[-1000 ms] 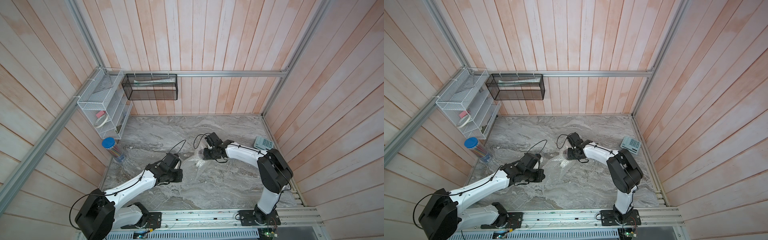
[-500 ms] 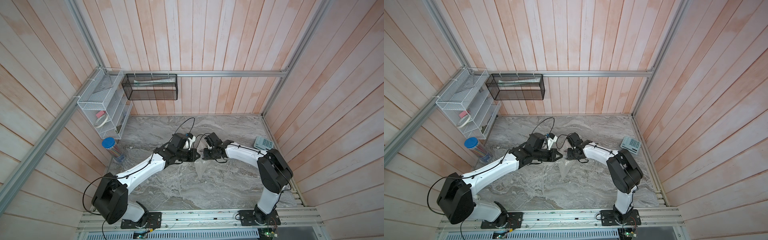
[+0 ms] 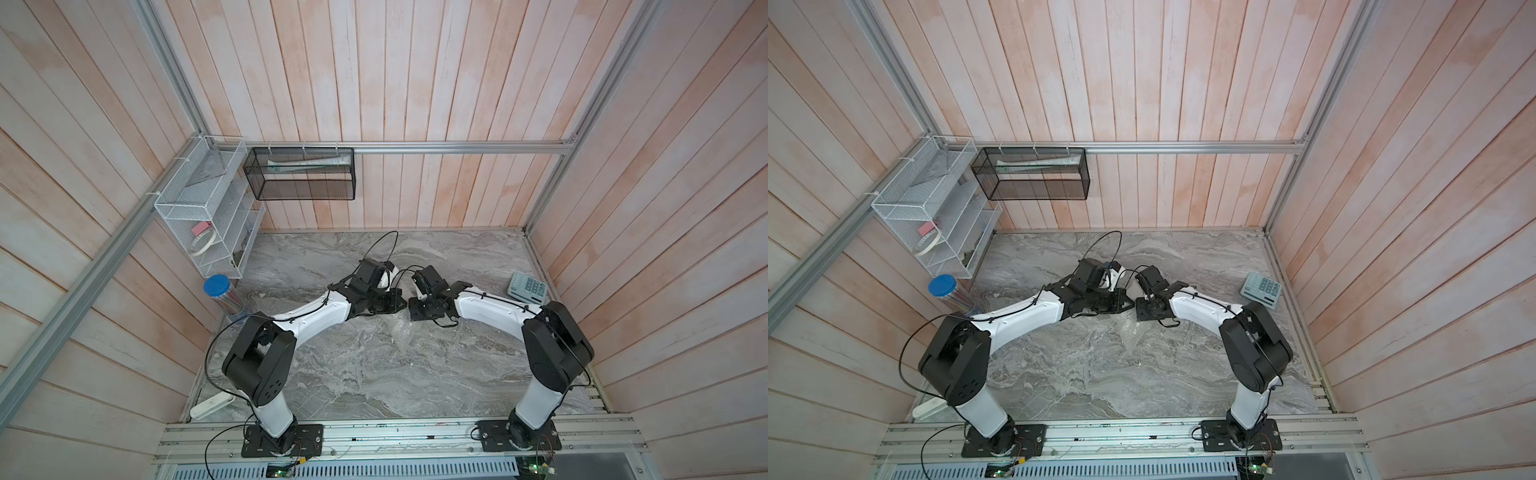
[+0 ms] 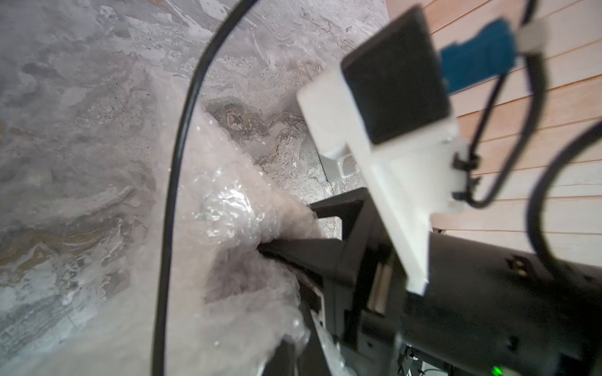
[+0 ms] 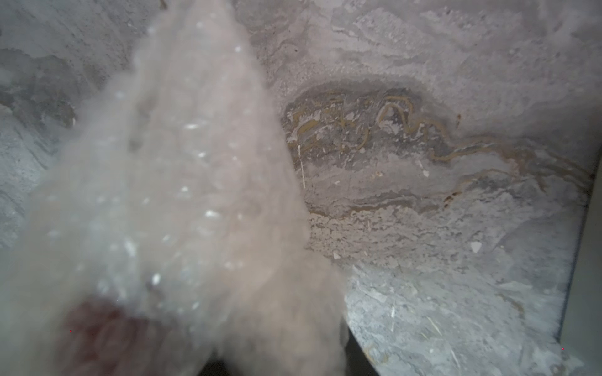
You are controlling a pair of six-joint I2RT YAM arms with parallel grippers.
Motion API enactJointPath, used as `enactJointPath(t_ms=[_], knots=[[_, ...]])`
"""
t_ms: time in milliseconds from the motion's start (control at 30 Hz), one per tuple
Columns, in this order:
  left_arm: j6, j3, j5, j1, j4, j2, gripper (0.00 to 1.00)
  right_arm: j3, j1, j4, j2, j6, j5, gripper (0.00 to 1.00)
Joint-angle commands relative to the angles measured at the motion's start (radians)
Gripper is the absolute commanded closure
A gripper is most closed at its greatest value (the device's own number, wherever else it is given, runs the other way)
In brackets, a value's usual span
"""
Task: Wrap mugs in bubble wrap
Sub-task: Wrap the mug in bubble wrap.
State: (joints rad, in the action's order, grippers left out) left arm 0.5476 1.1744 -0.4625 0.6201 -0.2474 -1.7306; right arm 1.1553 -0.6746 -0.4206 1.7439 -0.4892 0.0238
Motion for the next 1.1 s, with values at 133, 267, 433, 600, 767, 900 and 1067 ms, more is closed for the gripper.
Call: enactJointPath(t_ms=[133, 267, 433, 600, 767, 900, 1067], knots=[[-0.036, 0.043, 0.041, -0.004, 0.000, -0.055, 0.96, -0.027, 0.006, -0.031, -0.123, 0.042, 0.071, 0.54], [-0.038, 0.063, 0.042, -0.002, -0.012, -0.067, 0.96, -0.057, 0.010, -0.025, -0.197, 0.048, 0.068, 0.45], [-0.044, 0.089, 0.053, -0.002, -0.031, -0.074, 0.96, -0.108, 0.008, 0.036, -0.280, 0.051, 0.113, 0.41], [-0.044, 0.103, 0.052, -0.002, -0.039, -0.083, 0.96, -0.145, 0.006, 0.098, -0.324, 0.043, 0.120, 0.44], [-0.041, 0.103, 0.052, -0.002, -0.039, -0.081, 0.96, -0.123, -0.001, 0.124, -0.248, 0.078, 0.142, 0.45], [-0.040, 0.107, 0.051, 0.000, -0.041, -0.080, 0.96, -0.102, 0.000, 0.161, -0.196, 0.084, 0.132, 0.47], [-0.040, 0.111, 0.045, 0.000, -0.040, -0.079, 0.96, -0.088, -0.001, 0.175, -0.162, 0.081, 0.098, 0.59]])
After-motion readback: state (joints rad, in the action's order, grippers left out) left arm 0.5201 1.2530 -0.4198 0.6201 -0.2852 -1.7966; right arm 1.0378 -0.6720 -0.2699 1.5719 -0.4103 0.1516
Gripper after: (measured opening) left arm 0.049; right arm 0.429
